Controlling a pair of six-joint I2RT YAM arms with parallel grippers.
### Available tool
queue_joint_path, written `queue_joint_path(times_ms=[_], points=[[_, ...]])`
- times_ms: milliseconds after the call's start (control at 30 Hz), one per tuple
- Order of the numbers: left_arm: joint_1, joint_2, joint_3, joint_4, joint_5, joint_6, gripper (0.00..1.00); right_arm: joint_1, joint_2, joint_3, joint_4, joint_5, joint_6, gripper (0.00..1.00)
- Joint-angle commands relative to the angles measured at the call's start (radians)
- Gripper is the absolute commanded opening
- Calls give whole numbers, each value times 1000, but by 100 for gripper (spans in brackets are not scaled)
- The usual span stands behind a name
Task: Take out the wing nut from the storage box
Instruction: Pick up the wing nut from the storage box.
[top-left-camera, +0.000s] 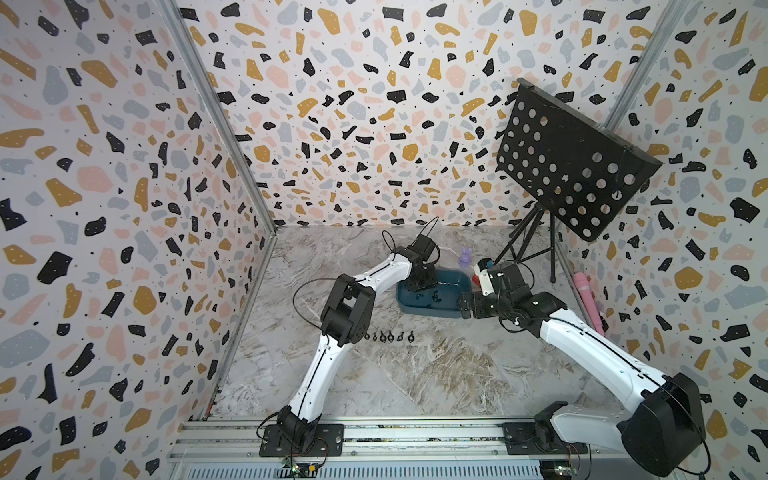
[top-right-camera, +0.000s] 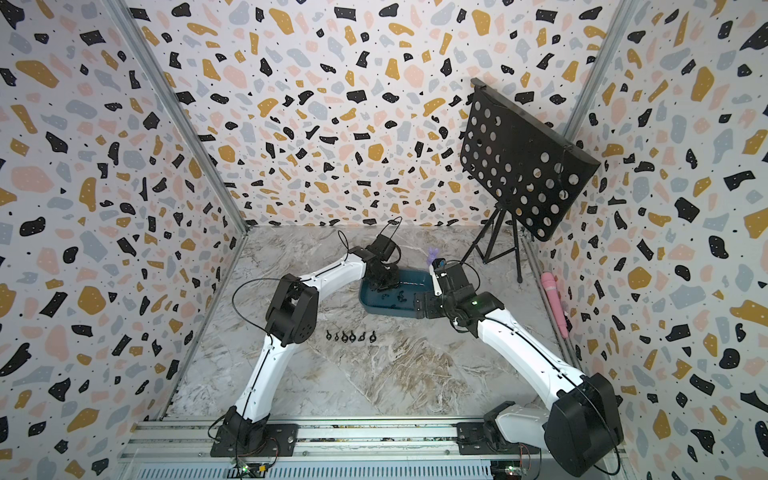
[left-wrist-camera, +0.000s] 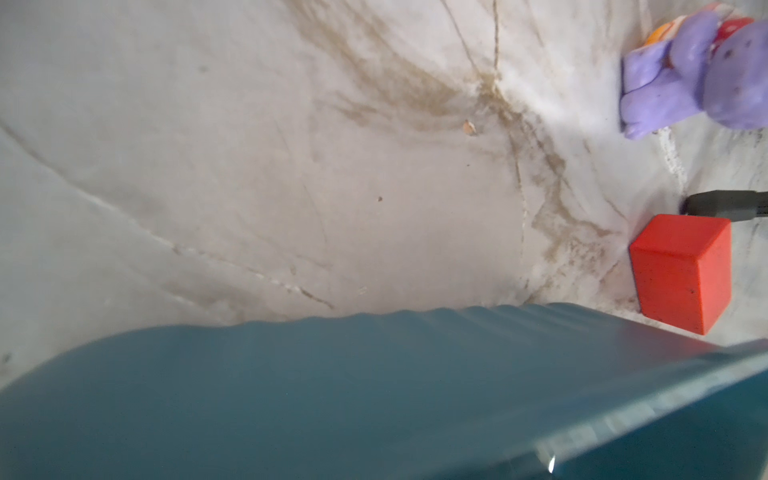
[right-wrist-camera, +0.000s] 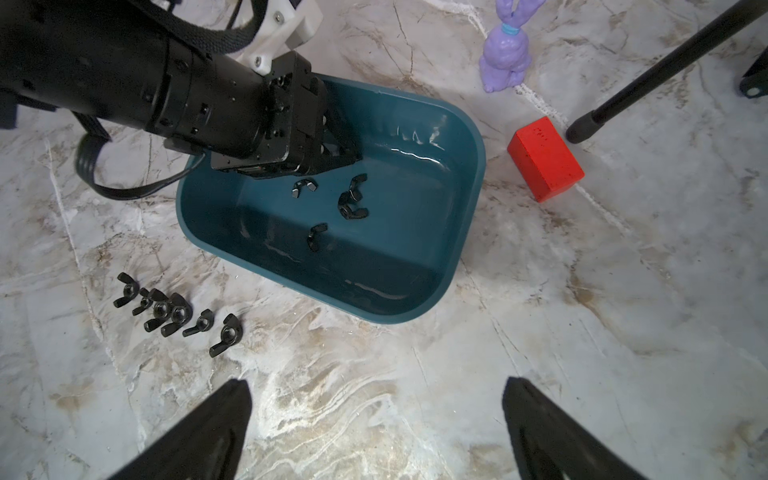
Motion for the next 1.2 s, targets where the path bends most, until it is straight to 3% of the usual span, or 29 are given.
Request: queue_joint_path(times_ms=[0, 567, 733, 800, 1167], points=[[-3, 32, 26, -7, -21, -11, 38, -4, -24, 27, -22, 6, 1, 100], [-10, -13, -29, -17, -44, 32, 10, -6, -24, 20, -17, 2, 4, 100], [-10, -37, -39, -16, -46, 40, 8, -6, -25, 17, -15, -1, 10, 100], [-10, -46, -44, -12, -42, 45, 0, -5, -24, 16, -12, -4, 10, 100], [-5, -224, -234, 128, 18, 57, 0, -5, -23, 21, -7, -25, 6, 100]])
